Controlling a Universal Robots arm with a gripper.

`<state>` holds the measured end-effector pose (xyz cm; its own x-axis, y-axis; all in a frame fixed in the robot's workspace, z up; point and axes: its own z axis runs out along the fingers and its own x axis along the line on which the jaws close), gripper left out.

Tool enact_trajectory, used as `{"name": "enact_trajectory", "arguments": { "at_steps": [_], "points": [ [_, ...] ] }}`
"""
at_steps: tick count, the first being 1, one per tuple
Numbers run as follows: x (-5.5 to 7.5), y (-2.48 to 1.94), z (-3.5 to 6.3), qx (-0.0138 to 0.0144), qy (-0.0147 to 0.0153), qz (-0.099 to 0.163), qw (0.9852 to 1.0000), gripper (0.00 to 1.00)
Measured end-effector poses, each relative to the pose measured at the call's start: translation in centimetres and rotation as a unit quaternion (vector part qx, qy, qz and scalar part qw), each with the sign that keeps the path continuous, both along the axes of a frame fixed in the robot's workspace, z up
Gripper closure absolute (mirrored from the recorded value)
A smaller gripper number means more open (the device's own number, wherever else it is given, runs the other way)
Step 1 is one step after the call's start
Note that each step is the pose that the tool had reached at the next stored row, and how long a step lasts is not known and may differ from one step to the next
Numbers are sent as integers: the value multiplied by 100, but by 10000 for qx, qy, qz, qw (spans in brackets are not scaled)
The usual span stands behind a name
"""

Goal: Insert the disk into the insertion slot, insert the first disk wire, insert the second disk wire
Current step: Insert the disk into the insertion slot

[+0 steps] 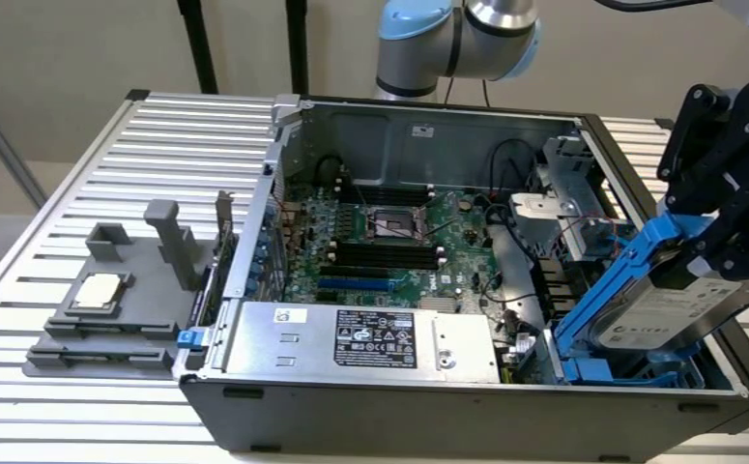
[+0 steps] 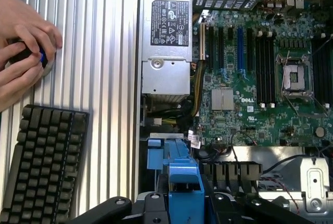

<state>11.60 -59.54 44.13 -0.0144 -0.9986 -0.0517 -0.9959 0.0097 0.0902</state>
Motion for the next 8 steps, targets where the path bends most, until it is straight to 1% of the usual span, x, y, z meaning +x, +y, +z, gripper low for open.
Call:
{"name": "enact_trajectory", "arguments": {
  "at_steps": [5, 8],
  "points": [
    [0, -1, -18, 11, -16, 6, 10000, 67],
    [-1, -1, -25, 34, -32, 13, 10000, 67]
  ]
}}
